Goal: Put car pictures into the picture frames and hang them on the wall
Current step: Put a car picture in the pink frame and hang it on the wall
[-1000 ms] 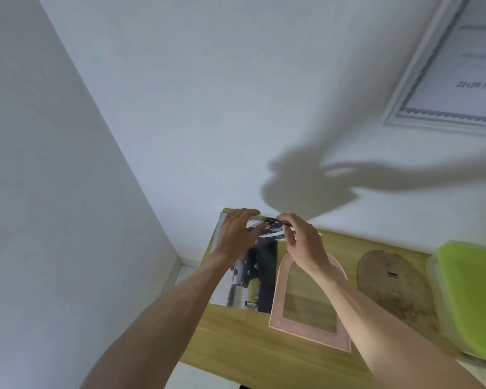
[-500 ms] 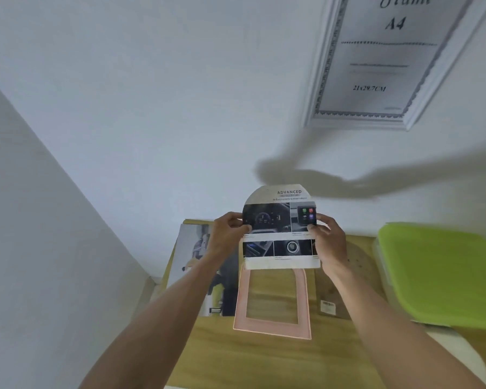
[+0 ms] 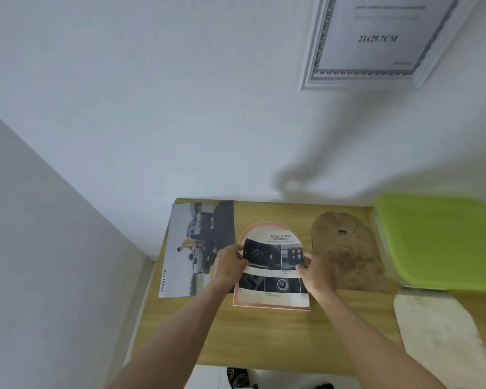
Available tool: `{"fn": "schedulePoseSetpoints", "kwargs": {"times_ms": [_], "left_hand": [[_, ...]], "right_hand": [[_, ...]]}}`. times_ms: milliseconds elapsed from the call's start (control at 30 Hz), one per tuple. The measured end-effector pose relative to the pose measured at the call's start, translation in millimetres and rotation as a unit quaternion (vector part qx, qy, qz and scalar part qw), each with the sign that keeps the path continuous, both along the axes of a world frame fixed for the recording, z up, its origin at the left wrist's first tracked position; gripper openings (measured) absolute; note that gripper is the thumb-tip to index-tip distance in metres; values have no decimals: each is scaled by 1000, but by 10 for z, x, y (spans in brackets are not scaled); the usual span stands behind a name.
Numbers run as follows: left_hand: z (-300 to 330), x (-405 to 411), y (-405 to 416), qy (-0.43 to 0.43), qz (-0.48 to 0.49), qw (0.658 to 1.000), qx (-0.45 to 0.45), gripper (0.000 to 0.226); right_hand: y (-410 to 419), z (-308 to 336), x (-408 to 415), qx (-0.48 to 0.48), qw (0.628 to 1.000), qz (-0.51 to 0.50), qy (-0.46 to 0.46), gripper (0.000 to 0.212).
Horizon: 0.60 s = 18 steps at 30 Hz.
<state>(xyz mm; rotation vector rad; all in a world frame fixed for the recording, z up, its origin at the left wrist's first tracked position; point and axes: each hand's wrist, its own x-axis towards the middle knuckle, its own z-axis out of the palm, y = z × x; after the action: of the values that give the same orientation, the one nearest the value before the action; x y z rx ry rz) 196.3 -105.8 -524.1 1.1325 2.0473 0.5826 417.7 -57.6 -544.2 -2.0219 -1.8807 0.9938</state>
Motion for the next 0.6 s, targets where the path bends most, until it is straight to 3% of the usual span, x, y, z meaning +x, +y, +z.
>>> {"fn": "schedulePoseSetpoints", "kwargs": {"times_ms": [100, 267, 400, 600], "left_hand": [[-42, 27, -24, 37, -31, 999, 3, 34], [-109, 22, -124, 169, -108, 980, -5, 42], [-209, 0, -164, 178, -154, 972, -17, 33], [-248, -29, -161, 170, -156, 973, -8, 39]], "right_hand": [[-19, -77, -20, -2, 999, 10, -48, 25], [-91, 39, -62, 13, 991, 46, -121, 46], [-104, -3, -50, 6, 988, 76, -132, 43], [-35, -24, -94, 3, 989, 54, -138, 38]]}}
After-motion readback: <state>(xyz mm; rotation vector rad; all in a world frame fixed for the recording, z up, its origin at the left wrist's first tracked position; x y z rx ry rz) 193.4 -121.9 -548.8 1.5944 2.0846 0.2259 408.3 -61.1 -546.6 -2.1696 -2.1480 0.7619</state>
